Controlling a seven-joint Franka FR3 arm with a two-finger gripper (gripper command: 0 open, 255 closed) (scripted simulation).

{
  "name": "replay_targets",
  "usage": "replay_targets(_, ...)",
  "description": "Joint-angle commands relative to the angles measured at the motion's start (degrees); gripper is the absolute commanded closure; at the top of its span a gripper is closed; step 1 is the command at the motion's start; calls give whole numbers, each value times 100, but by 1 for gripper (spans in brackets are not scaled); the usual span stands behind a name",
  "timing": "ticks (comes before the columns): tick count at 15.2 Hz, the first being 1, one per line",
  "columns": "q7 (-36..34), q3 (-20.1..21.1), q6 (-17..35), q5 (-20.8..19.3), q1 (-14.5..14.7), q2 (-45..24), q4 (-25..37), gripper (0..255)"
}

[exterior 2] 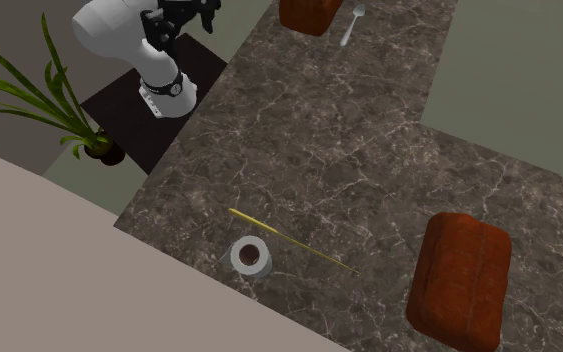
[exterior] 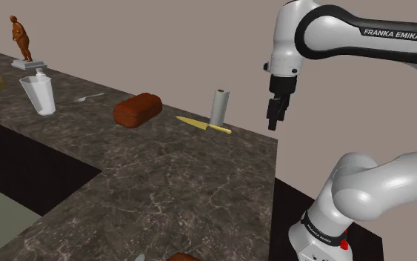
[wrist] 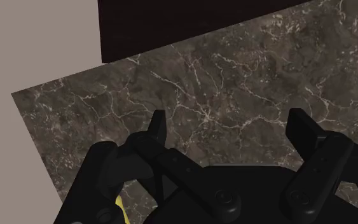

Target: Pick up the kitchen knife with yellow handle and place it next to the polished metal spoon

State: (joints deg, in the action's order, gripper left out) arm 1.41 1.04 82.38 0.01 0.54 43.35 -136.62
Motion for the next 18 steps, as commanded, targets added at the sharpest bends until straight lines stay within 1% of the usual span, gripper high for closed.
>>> replay_targets(1, 0, 0, 0, 0, 0, 0, 0, 0)
replay_targets(5, 371, -246, 630, -149, -40, -722, 145, 0)
replay_targets(9, 731, -471, 1193, -230, -60, -1508, 422, 0)
replay_targets(14, 1184, -708, 1770, -223, -75, -2549, 945, 0)
replay_targets(18, 1552, -855, 2113, -134, -91, -3411, 1503, 0)
